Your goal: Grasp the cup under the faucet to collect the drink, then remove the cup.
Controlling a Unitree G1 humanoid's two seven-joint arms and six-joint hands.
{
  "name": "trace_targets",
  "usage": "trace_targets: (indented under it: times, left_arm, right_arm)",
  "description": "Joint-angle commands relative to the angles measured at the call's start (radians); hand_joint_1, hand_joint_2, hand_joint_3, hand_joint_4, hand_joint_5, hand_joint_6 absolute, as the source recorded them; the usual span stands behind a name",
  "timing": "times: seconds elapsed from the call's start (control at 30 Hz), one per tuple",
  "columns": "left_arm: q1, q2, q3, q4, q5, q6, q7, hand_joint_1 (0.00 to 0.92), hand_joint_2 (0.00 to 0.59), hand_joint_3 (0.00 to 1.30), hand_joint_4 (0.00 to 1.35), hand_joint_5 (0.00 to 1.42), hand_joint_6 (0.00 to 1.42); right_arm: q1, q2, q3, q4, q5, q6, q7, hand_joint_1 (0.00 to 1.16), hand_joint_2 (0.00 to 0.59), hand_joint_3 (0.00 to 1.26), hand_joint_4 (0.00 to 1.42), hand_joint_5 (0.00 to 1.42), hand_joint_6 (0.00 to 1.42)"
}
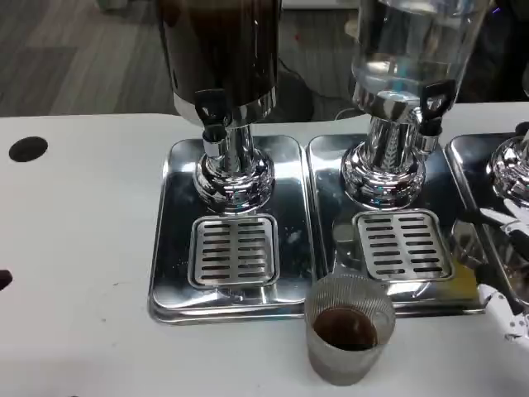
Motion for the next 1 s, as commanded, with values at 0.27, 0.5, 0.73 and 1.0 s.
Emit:
trace_targets:
  times: [0.27, 0.5, 0.73, 1.0]
  left_arm:
    - [-0.025, 0.002, -0.049, 0.052, -0.031, -0.014, 0.01, 0.0, 0.109, 0.05, 0.0, 0.03, 0.26]
    - [-0.03, -0.005, -0.066, 0.067, -0.038, -0.017, 0.019, 0.0, 0.107, 0.04, 0.0, 0.04, 0.27]
    - [-0.035, -0.008, -0.085, 0.063, -0.022, -0.019, 0.022, 0.0, 0.106, 0.04, 0.0, 0.04, 0.27]
    - [-0.033, -0.01, -0.084, 0.044, -0.028, -0.011, 0.017, 0.0, 0.102, 0.04, 0.0, 0.05, 0.27]
  right_arm:
    - [0.019, -0.016, -0.011, -0.079, -0.055, 0.04, -0.006, 0.57, 0.506, 0.22, 0.04, 0.0, 0.0]
    - [0.037, -0.01, -0.011, -0.123, -0.054, 0.068, -0.003, 0.58, 0.46, 0.22, 0.04, 0.0, 0.0]
    - [0.05, -0.007, -0.009, -0.139, -0.05, 0.076, -0.005, 0.58, 0.446, 0.22, 0.05, 0.0, 0.0]
    - [0.061, -0.011, -0.027, -0.133, -0.032, 0.071, -0.003, 0.58, 0.442, 0.22, 0.05, 0.0, 0.0]
